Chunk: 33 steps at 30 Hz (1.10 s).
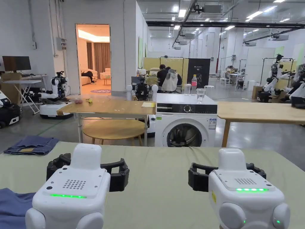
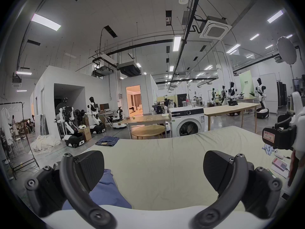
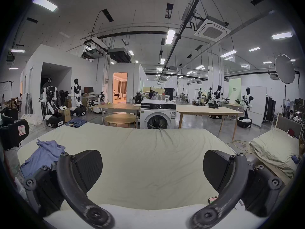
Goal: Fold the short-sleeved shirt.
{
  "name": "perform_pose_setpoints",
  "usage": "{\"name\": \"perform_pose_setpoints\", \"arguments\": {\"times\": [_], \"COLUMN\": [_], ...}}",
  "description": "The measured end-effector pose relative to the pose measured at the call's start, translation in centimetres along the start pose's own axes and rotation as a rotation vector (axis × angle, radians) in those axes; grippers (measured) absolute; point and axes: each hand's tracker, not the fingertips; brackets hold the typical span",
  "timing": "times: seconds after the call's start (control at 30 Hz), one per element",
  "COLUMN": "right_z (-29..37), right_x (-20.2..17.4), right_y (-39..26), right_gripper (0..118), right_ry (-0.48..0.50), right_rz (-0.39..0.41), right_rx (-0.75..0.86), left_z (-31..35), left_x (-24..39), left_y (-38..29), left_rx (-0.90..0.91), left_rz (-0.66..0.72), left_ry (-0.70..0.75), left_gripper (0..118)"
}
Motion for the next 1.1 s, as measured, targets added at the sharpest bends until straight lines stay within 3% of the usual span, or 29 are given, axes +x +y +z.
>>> {"name": "perform_pose_setpoints", "arguments": {"times": [1.1], "right_z": [0.71], "right_x": [-0.02], "right_y": [0.08], "right_gripper": [118], "right_ry": [0.004], "right_rz": [0.011], "right_rx": [0.054], "left_z": [0.02], "left_x": [0.67], "left_y": [0.03], "left_rx": [0.002], "left_rz": [-0.014], "left_ry": [-0.006], "left_gripper": [118]}}
